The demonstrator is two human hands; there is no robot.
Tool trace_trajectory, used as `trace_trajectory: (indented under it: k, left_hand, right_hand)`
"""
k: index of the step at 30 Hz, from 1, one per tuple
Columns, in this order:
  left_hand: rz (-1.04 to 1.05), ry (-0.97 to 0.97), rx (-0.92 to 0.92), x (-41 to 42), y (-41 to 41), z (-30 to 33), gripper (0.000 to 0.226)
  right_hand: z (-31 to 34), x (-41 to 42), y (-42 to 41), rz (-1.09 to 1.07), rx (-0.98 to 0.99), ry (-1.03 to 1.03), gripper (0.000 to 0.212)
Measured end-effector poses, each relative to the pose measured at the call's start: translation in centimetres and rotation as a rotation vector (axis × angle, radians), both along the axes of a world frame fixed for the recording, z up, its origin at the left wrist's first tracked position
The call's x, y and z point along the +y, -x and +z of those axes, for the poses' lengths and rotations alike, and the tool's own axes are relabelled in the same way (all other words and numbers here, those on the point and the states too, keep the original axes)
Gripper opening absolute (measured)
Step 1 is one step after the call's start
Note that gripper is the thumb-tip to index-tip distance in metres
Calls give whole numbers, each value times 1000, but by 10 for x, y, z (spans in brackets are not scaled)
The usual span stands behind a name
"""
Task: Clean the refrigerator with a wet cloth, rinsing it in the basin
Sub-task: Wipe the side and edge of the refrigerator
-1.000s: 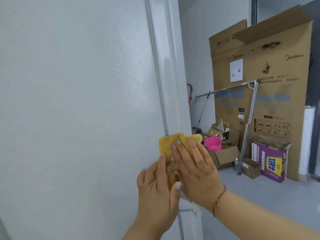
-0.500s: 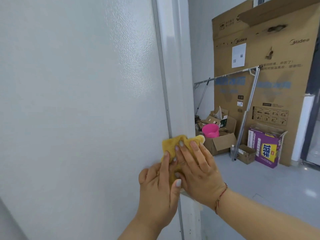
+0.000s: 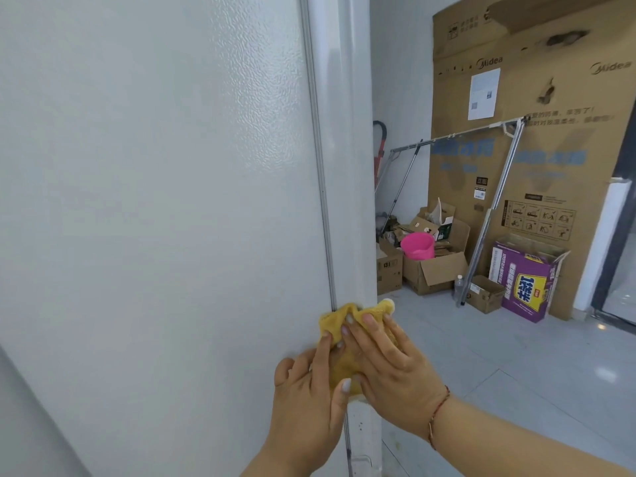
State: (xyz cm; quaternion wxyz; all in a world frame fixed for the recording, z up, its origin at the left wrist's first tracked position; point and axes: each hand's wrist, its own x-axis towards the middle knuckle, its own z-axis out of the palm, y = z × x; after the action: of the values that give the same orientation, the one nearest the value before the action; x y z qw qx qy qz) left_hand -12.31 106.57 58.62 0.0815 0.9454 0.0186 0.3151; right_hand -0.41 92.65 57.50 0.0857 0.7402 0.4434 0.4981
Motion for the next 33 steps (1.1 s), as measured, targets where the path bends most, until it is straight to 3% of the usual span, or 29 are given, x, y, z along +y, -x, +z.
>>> trace_trajectory:
  k: [5, 11, 16, 25, 33]
  left_hand:
    - [16, -10, -77, -2, 1, 11, 64]
    - [67, 11, -339, -12, -23, 99, 71]
    - [94, -25, -487, -7, -35, 158, 64]
    - [136, -68, -398, -6, -29, 108, 63]
    - [162, -110, -336, -7, -19, 60, 61]
  right_hand:
    - [34, -6, -3, 36, -24, 33, 65]
    - [140, 10, -4, 63, -37, -200, 61]
    - [205, 16, -10, 102, -46, -258, 64]
    - [143, 20, -12, 174, -7, -263, 68]
    - [83, 28, -4, 172, -58, -377, 43]
